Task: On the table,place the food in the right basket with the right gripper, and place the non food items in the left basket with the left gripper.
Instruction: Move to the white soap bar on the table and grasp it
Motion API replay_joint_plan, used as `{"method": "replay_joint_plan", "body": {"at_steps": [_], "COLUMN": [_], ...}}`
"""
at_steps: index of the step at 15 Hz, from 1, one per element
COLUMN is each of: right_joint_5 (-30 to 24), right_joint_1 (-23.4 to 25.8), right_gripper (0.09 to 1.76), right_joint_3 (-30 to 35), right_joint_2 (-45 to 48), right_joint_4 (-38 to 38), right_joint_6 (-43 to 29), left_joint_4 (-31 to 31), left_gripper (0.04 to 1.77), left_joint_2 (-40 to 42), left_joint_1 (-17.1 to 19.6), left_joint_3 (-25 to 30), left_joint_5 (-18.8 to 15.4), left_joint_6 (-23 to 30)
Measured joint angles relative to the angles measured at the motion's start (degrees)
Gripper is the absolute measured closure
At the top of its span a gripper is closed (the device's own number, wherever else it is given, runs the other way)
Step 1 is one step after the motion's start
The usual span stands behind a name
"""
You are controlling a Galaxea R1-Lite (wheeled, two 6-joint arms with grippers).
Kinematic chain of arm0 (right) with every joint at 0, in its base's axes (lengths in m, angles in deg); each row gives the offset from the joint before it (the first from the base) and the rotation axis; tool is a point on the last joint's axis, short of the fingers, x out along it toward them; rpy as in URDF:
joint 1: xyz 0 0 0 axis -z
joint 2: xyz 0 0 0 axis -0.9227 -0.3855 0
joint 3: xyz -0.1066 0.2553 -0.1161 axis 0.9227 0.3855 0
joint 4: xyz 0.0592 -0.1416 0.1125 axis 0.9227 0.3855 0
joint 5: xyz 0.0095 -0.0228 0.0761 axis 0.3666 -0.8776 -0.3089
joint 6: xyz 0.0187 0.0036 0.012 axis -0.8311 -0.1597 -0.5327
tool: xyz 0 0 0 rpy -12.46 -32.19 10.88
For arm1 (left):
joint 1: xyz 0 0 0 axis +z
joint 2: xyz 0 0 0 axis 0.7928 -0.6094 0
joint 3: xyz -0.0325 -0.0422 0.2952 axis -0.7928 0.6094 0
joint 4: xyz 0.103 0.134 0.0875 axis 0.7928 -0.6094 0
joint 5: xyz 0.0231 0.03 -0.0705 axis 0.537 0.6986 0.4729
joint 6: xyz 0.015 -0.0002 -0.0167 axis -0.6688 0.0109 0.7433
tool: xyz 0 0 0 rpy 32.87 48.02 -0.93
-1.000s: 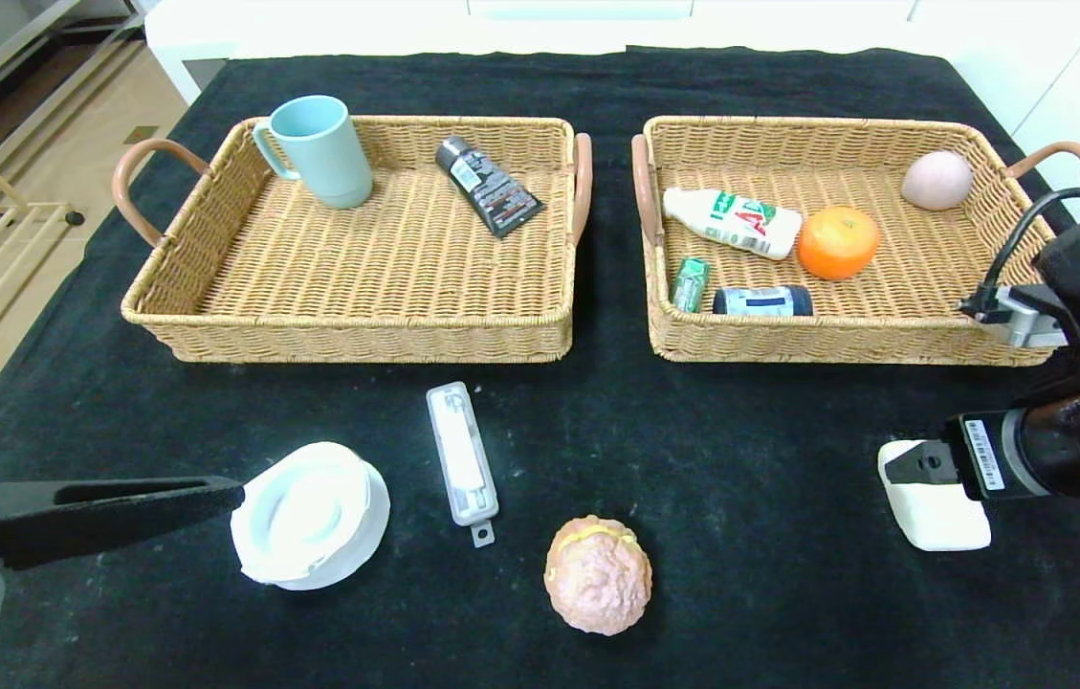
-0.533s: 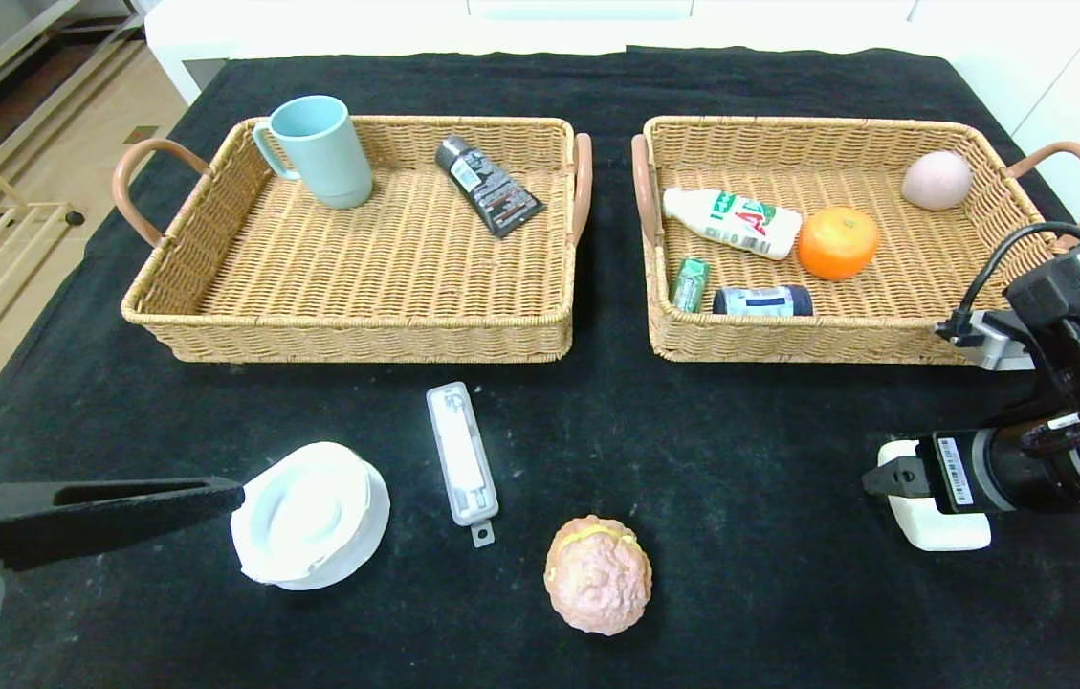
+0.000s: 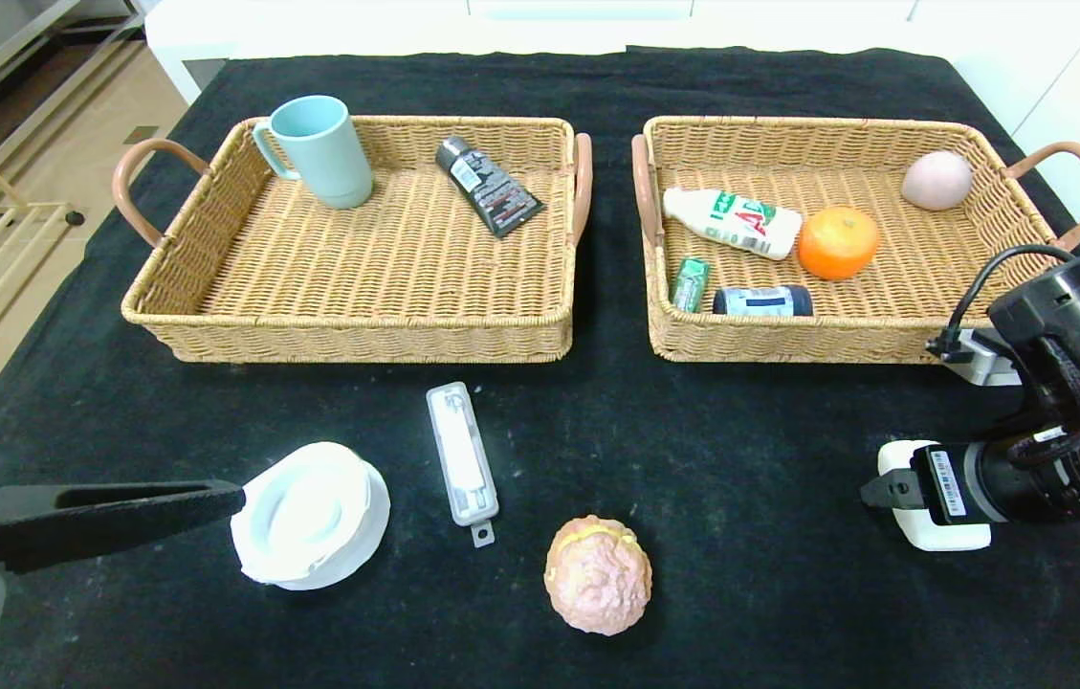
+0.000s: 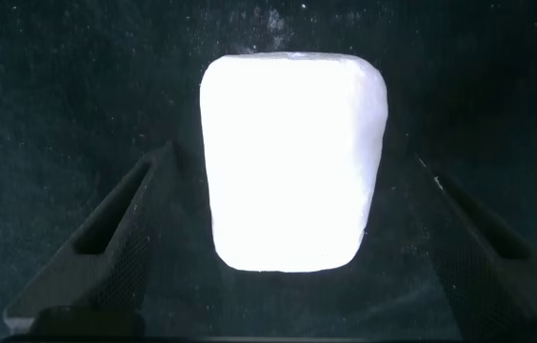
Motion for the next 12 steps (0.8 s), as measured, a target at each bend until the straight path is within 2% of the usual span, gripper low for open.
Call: {"method": "replay_joint_plan", "body": {"at_steps": [1, 4, 5, 12], "right_joint_5": [-0.05, -0.13, -0.13, 0.04], "right_joint_1": [0.0, 0.0, 0.06, 0.16], "right_gripper": [0.22, 0.68, 0.76, 0.8], "right_joint_3": [0.07, 0.05, 0.02, 0.51], "right_joint_2": [-0.07, -0.57, -0.71, -1.05], "right_joint_4": [-0.04, -0.26, -0.23, -0.06], "right_joint_6": [0.0, 0.0, 0.0, 0.0], "left_joint_4": [0.0, 0.0, 0.0, -0.01], "left_gripper": [0.09, 0.09, 0.09, 0.09], "left_joint_2": [0.0, 0.0, 0.0, 0.07], "left_joint_1": [0.0, 0.0, 0.0, 0.0], "left_joint_3": [0.0, 0.05, 0.05, 0.05], "left_joint_5": [0.01, 0.0, 0.01, 0.0], "left_joint_6": [0.0, -0.28, -0.32, -0.32]}}
